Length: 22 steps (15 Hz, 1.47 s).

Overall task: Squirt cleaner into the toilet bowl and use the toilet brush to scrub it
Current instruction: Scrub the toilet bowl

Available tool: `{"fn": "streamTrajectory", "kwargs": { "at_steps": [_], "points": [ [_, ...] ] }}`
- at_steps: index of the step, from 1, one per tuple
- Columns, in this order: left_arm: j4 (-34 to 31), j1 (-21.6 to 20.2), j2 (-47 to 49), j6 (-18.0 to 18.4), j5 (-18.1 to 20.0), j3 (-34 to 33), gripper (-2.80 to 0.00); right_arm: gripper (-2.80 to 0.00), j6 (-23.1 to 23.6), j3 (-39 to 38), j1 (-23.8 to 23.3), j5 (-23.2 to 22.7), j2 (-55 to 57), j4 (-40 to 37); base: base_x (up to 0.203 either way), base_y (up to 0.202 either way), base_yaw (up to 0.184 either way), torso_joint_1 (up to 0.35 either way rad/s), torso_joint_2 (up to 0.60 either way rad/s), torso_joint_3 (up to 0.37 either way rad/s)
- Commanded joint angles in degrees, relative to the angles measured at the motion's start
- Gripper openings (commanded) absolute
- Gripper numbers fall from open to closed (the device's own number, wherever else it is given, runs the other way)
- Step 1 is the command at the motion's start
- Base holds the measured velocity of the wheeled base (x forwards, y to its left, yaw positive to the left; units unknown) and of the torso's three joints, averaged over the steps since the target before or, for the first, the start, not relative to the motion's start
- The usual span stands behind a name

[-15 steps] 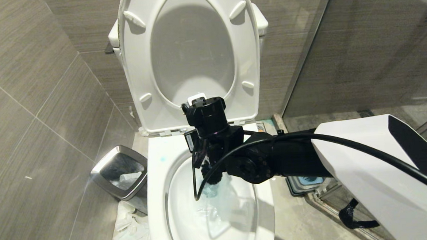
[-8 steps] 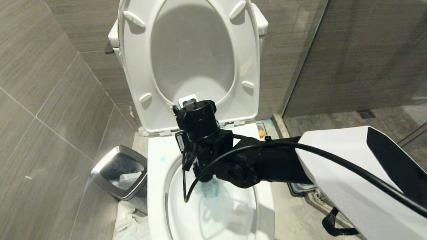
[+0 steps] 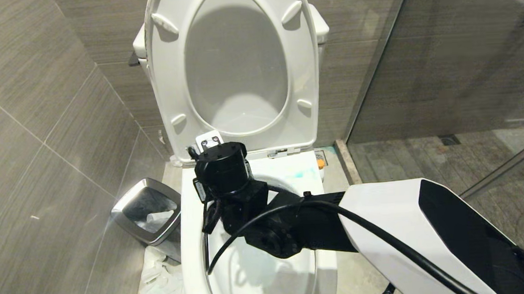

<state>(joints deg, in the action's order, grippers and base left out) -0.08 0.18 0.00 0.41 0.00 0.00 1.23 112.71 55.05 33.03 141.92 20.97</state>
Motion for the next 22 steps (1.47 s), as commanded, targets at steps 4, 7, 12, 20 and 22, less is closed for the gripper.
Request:
{"fn": "streamTrajectory", "kwargs": {
  "at_steps": [4, 7, 12, 20, 22],
  "points": [
    [0.0, 0.0, 0.0, 0.0, 0.1, 0.0, -2.80, -2.80, -0.9, -8.1, 2.1, 0.7, -4.1, 0.5, 0.000, 0.000, 0.000, 0.000, 0.00, 0.000],
    [0.0, 0.0, 0.0, 0.0, 0.1, 0.0, -2.80, -2.80, -1.9, -16.4, 4.4, 0.7, -7.8, 3.2, 0.000, 0.000, 0.000, 0.000, 0.00, 0.000],
    [0.0, 0.0, 0.0, -0.1, 0.1, 0.0, -2.80, -2.80, -2.0, -28.9, 8.4, 0.9, -12.2, 10.2, 0.000, 0.000, 0.000, 0.000, 0.00, 0.000],
    [0.0, 0.0, 0.0, 0.0, 0.1, 0.0, -2.80, -2.80, -4.6, -44.2, 11.6, 2.3, -22.8, 11.1, 0.000, 0.000, 0.000, 0.000, 0.00, 0.000],
    [0.0, 0.0, 0.0, 0.0, 0.1, -0.1, -2.80, -2.80, -5.1, -48.7, 11.9, 2.4, -25.8, 11.4, 0.000, 0.000, 0.000, 0.000, 0.00, 0.000]
  ]
}}
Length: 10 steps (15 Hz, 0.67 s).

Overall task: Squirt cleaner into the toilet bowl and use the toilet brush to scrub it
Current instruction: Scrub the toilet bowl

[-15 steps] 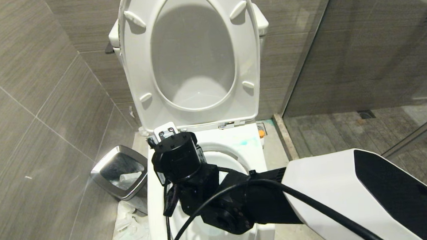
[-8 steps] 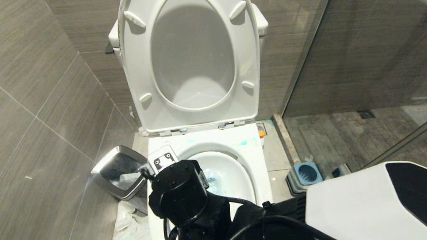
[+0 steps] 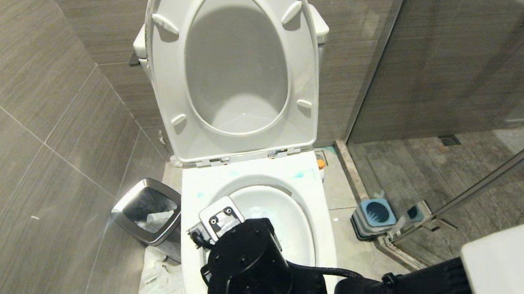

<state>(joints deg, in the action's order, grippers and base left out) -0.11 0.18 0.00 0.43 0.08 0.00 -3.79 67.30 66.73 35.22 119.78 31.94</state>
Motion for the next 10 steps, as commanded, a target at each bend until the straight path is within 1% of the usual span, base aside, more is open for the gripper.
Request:
{"fn": "streamTrajectory", "kwargs": {
  "at_steps": [1, 6, 8, 10],
  "points": [
    [0.0, 0.0, 0.0, 0.0, 0.0, 0.0, -2.80, -2.80, -0.1, -5.6, 0.3, 0.3, -5.0, 1.4, 0.000, 0.000, 0.000, 0.000, 0.00, 0.000],
    [0.0, 0.0, 0.0, 0.1, 0.1, 0.0, -2.80, -2.80, -0.2, -15.9, 0.2, 1.1, -10.4, 5.9, 0.000, 0.000, 0.000, 0.000, 0.00, 0.000],
    [0.0, 0.0, 0.0, 0.1, 0.1, 0.0, -2.80, -2.80, -0.2, -17.7, -0.4, 1.8, -11.4, 7.4, 0.000, 0.000, 0.000, 0.000, 0.00, 0.000],
    [0.0, 0.0, 0.0, 0.1, 0.1, 0.0, -2.80, -2.80, -0.3, -18.0, -1.9, 1.9, -11.8, 7.6, 0.000, 0.000, 0.000, 0.000, 0.00, 0.000]
  ]
}}
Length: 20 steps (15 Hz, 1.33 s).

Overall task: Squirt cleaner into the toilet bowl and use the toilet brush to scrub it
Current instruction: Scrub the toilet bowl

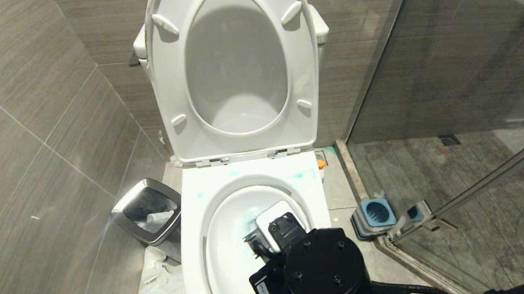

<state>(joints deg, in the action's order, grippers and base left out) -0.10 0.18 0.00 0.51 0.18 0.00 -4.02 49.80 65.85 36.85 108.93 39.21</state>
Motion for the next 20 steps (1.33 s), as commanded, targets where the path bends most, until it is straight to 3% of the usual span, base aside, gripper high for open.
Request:
{"fn": "streamTrajectory", "kwargs": {
  "at_steps": [1, 9, 14, 20],
  "points": [
    [0.0, 0.0, 0.0, 0.0, 0.0, 0.0, -2.80, -2.80, 0.0, -0.4, -2.1, 0.3, -1.0, 0.3, 0.000, 0.000, 0.000, 0.000, 0.00, 0.000],
    [0.0, 0.0, 0.0, 0.0, 0.0, 0.0, -2.80, -2.80, 0.4, 1.4, -11.6, -0.8, -1.4, 0.3, 0.000, 0.000, 0.000, 0.000, 0.00, 0.000],
    [0.1, 0.0, 0.0, -0.4, -0.2, 0.0, -2.80, -2.80, 1.6, 10.5, -16.8, -2.5, 4.1, 0.3, 0.000, 0.000, 0.000, 0.000, 0.00, 0.000],
    [0.1, 0.0, 0.0, -0.4, -0.2, 0.0, -2.80, -2.80, 3.8, 22.0, -19.1, -3.6, 13.5, 0.2, 0.000, 0.000, 0.000, 0.000, 0.00, 0.000]
  ]
}}
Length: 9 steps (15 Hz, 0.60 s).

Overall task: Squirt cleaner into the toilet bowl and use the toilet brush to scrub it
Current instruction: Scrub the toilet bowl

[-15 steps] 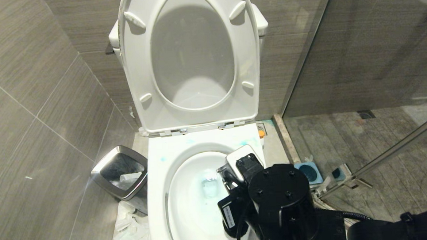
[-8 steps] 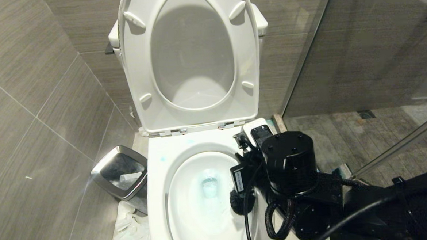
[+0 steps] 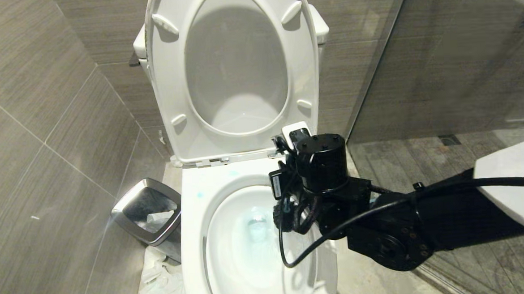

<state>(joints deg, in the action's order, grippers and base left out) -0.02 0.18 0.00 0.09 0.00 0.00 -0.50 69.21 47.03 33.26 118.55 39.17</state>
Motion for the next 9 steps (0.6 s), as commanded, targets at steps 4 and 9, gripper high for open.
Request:
{"fn": "streamTrajectory", "kwargs": {
  "at_steps": [4, 9],
  "points": [
    [-0.1, 0.0, 0.0, 0.0, 0.0, 0.0, -2.80, -2.80, 3.3, 10.5, -0.3, -1.0, 8.9, 0.2, 0.000, 0.000, 0.000, 0.000, 0.00, 0.000],
    [0.0, 0.0, 0.0, 0.0, 0.0, 0.0, -2.80, -2.80, 5.4, 22.3, -0.2, -1.4, 15.3, -2.9, 0.000, 0.000, 0.000, 0.000, 0.00, 0.000]
  ]
}}
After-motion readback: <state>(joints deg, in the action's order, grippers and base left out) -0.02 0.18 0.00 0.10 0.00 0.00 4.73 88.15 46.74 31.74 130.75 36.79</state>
